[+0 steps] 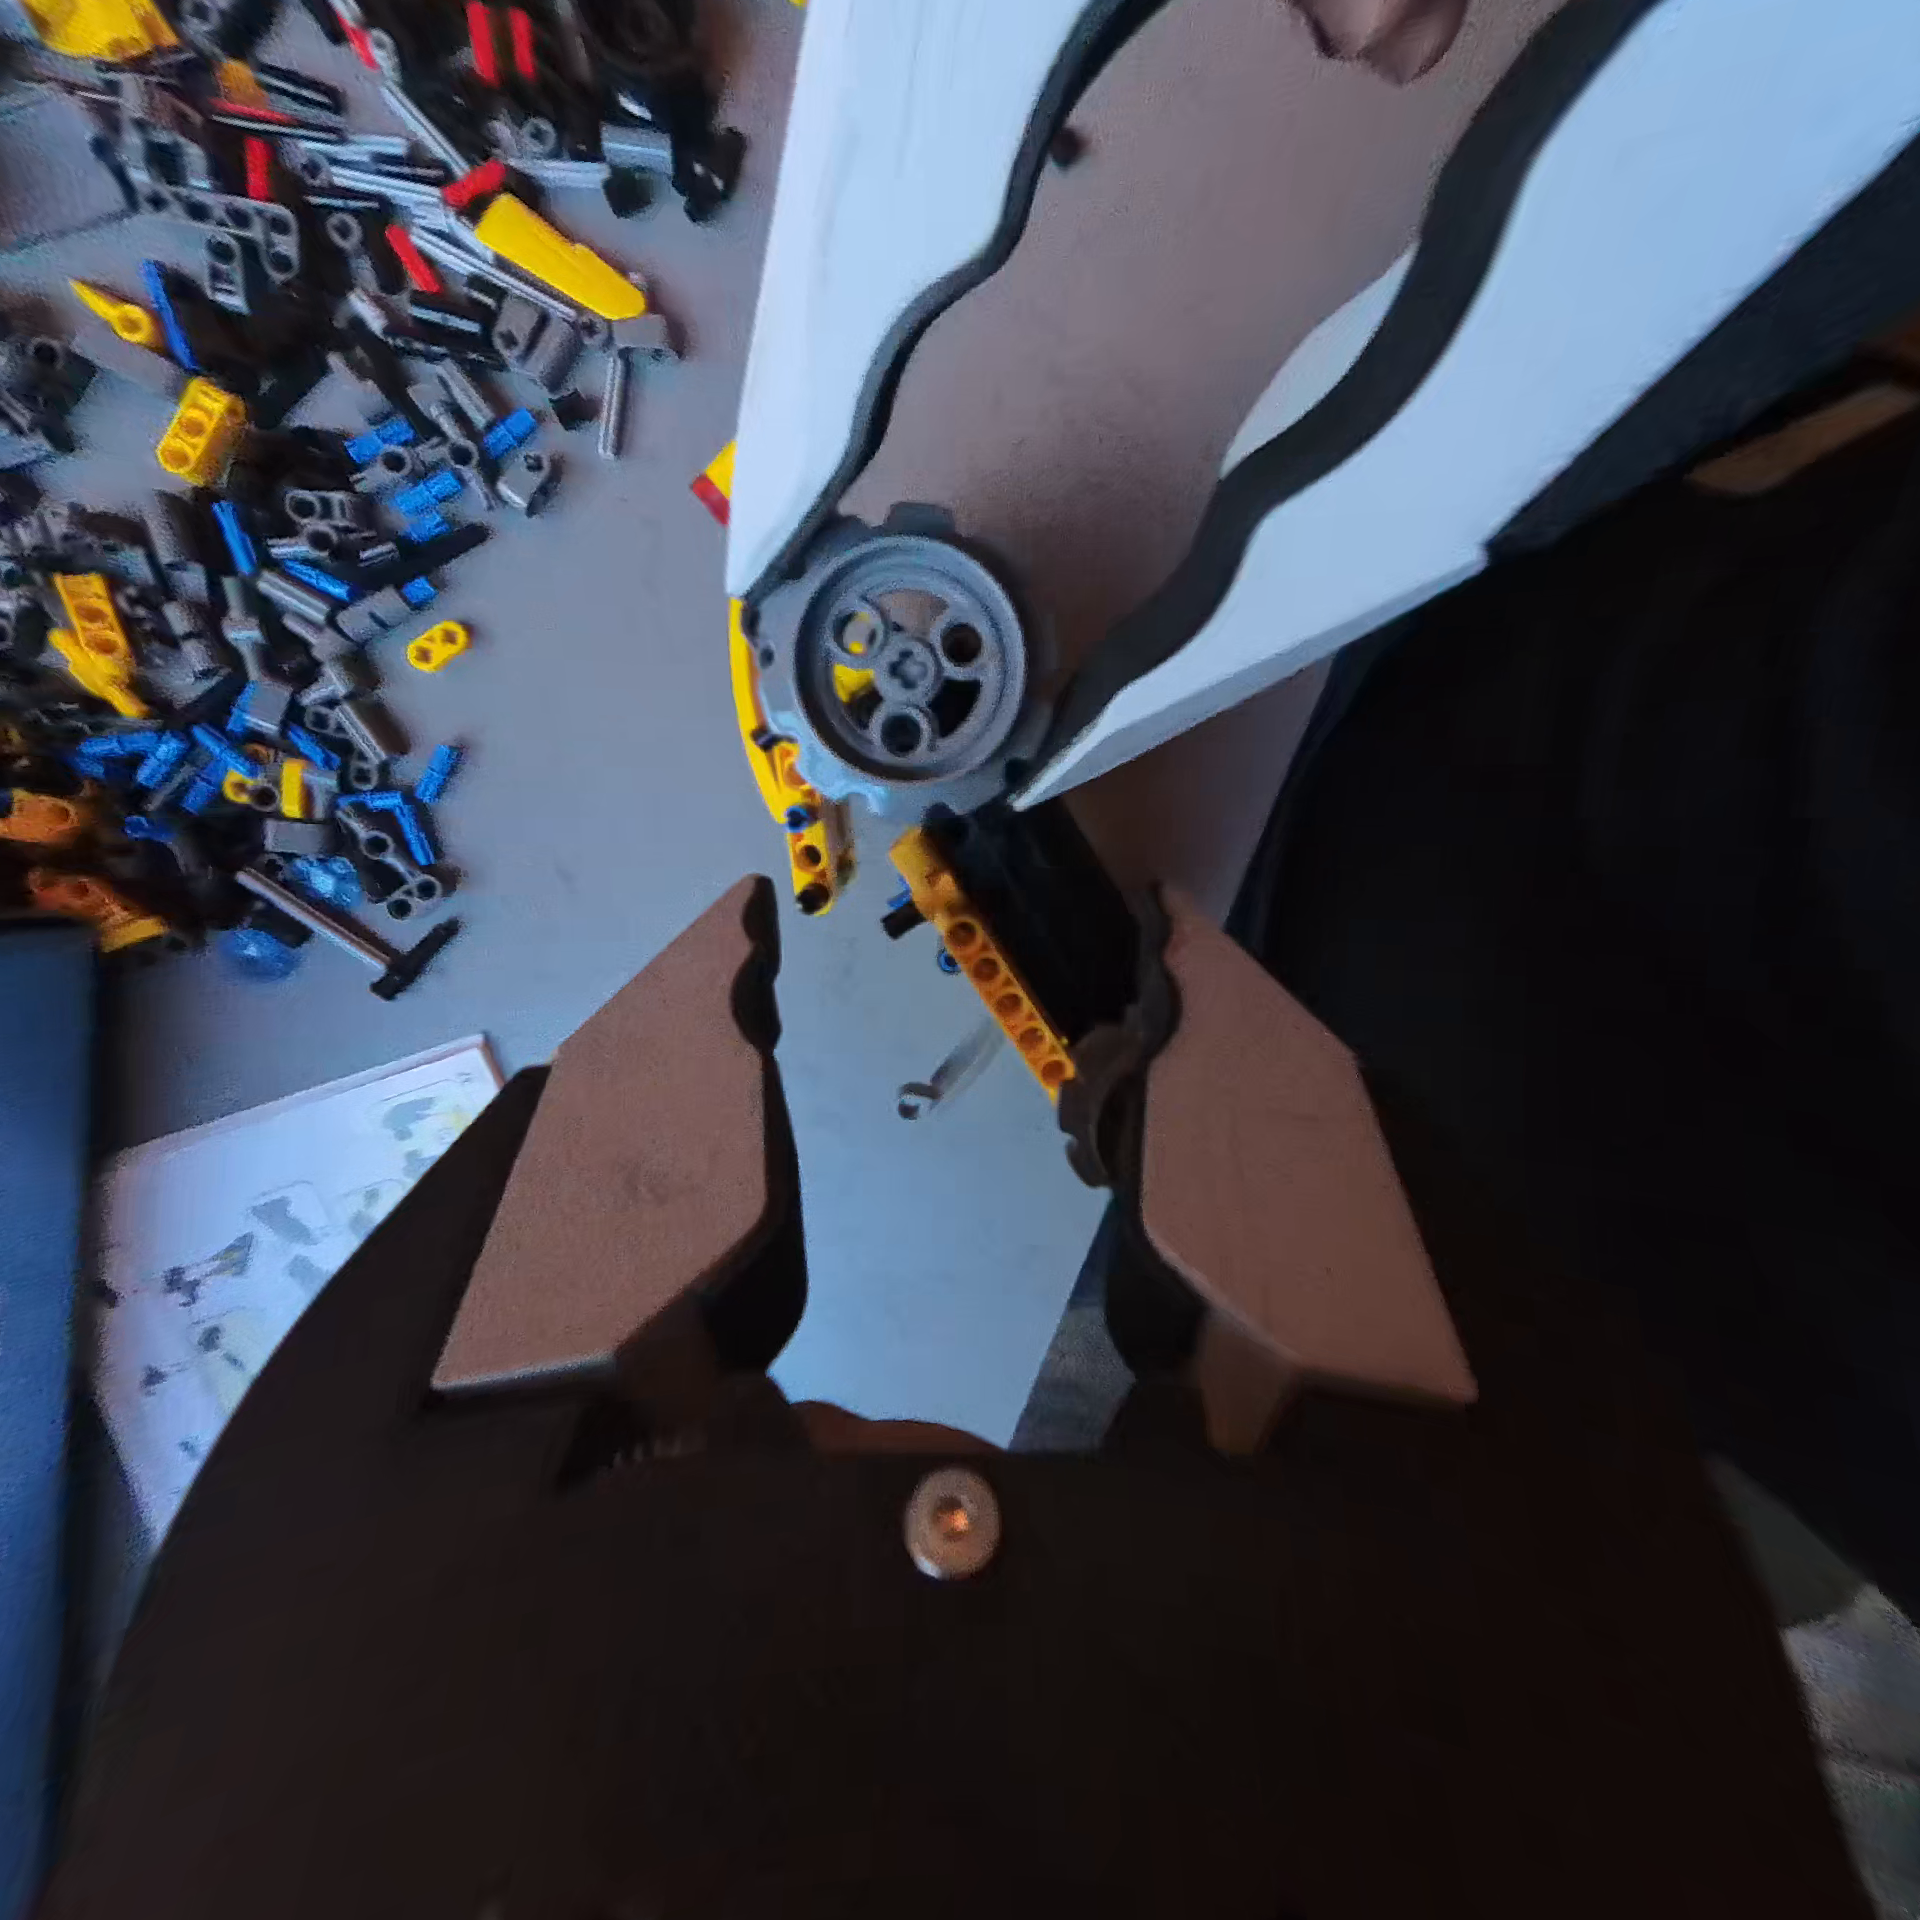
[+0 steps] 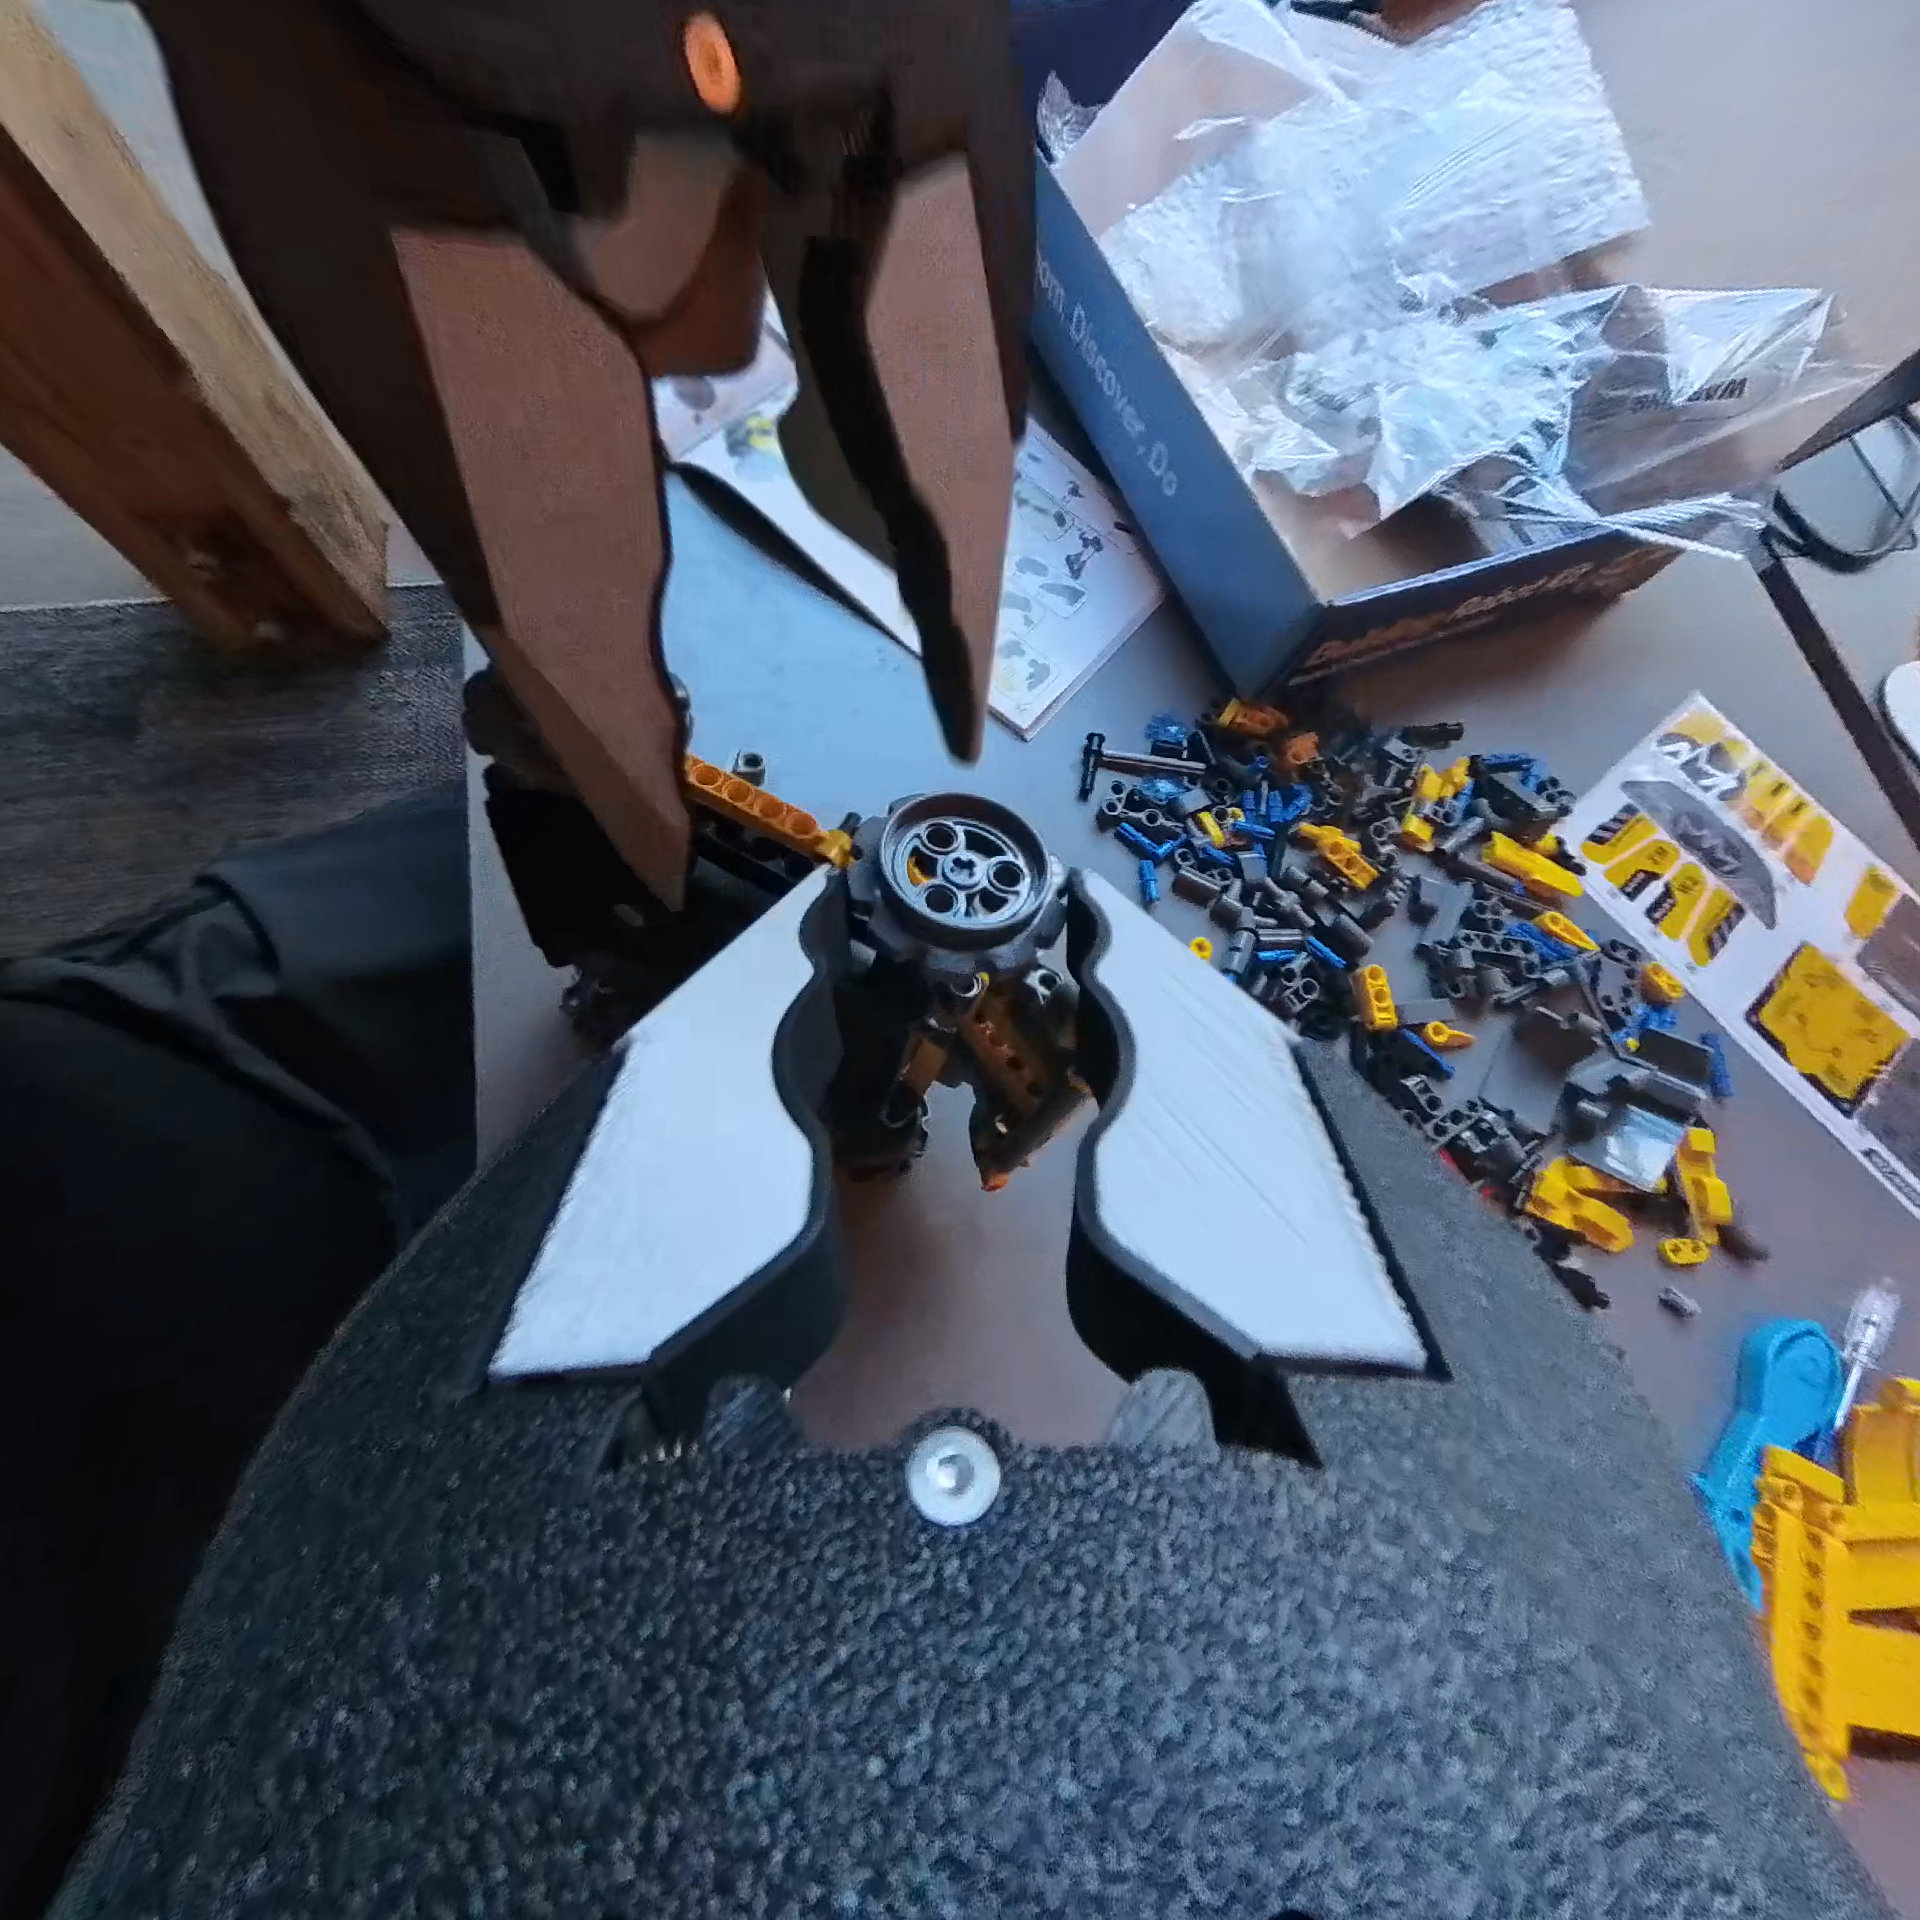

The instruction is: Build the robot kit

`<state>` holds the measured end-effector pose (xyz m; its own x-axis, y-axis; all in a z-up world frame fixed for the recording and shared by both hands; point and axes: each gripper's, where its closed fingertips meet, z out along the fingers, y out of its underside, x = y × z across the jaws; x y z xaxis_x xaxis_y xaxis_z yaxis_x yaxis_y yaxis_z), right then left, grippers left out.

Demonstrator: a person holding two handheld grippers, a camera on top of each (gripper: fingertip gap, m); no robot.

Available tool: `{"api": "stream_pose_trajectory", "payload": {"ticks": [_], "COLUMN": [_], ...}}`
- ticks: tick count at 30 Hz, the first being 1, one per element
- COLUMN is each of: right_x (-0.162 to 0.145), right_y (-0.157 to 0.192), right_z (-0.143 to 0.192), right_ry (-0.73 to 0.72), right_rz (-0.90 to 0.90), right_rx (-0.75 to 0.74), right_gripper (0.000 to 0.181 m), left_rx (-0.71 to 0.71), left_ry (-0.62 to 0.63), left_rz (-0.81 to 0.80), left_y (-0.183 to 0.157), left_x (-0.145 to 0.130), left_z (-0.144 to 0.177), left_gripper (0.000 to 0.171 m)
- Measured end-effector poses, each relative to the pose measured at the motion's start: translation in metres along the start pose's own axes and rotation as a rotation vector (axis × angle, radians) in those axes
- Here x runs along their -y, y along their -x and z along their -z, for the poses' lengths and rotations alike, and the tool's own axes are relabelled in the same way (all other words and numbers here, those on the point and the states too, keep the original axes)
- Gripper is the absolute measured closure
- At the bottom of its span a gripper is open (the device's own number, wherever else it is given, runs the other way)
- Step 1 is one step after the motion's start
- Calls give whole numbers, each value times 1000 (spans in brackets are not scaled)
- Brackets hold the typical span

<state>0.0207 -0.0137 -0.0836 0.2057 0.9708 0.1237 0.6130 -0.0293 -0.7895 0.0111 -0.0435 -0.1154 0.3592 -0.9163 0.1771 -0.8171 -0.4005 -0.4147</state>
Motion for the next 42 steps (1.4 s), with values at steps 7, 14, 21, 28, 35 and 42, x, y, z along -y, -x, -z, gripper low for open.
{"api": "stream_pose_trajectory", "payload": {"ticks": [7, 14, 21, 28, 35, 42], "right_x": [-13, -30, -46, -50, -63, -60], "right_y": [-1, -4, -4, 13, -6, 7], "right_z": [14, 15, 12, 5, 17, 9], "right_ry": [-41, -50, -90, -201, -175, -5], "right_rz": [-44, -61, -175, -260, -217, 68], "right_rx": [-51, -67, 48, 314, 176, -43], "right_gripper": [140, 149, 150, 150, 83, 74], "left_rx": [155, 286, -185, -378, -256, -268], "left_ry": [116, 54, -388, -559, -689, -764], "left_rz": [-143, -100, 247, 437, 666, 748], "left_y": [12, 35, 12, 7, 11, 16], "left_x": [4, -5, -21, -16, -16, -11], "left_z": [7, 12, -12, -41, -41, -39], "left_gripper": [132, 113, 89, 125, 125, 133]}}
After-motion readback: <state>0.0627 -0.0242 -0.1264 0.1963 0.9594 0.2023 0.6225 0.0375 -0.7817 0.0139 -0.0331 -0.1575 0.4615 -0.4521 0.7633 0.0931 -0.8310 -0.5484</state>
